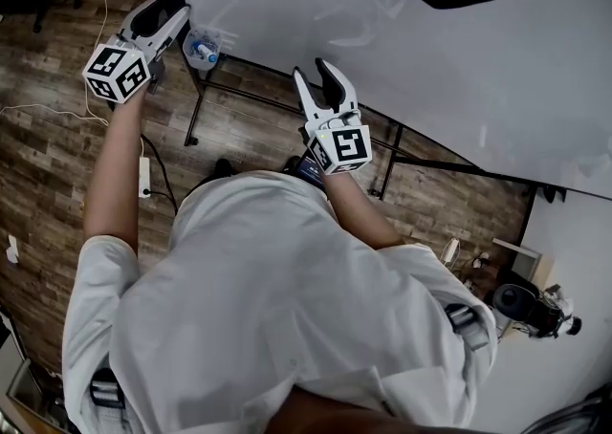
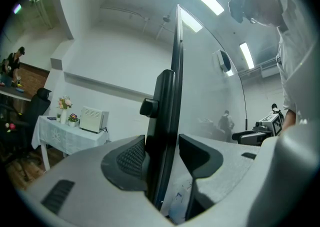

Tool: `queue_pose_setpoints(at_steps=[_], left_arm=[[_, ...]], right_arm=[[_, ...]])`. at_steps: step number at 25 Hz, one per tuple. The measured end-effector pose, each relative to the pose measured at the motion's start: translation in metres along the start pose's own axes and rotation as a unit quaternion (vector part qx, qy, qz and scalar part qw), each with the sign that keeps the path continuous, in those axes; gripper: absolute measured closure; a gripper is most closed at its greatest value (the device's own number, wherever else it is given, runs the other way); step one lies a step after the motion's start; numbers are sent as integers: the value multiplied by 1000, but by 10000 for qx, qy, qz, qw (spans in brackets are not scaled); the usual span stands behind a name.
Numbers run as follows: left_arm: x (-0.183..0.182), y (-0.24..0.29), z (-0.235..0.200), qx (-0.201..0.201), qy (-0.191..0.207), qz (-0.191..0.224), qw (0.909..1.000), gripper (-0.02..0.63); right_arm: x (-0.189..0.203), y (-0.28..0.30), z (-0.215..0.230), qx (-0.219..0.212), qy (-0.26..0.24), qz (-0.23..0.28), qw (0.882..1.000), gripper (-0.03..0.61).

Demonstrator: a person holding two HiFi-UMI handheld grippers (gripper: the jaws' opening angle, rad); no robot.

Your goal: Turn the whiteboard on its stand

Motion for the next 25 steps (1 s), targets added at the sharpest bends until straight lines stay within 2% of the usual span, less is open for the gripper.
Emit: queue_pose_setpoints(at_steps=[16,25], left_arm=[[-1,-5,-12,-151,129,-104,9997,399],[-5,-21,-22,-352,56,-33,9994,399]], right_arm=[[7,-2,9,8,23,-58,10000,414],[4,-4,0,66,-1,-47,10000,416]])
Point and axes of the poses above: the fingertips, and each gripper's own axes: y forward along the fingers, z to its right, x out of its underside, the point moved 7 cm from there along -y, backward along the fingers, and after that the axes turned 7 degrees about x, right-handed, at the moved point
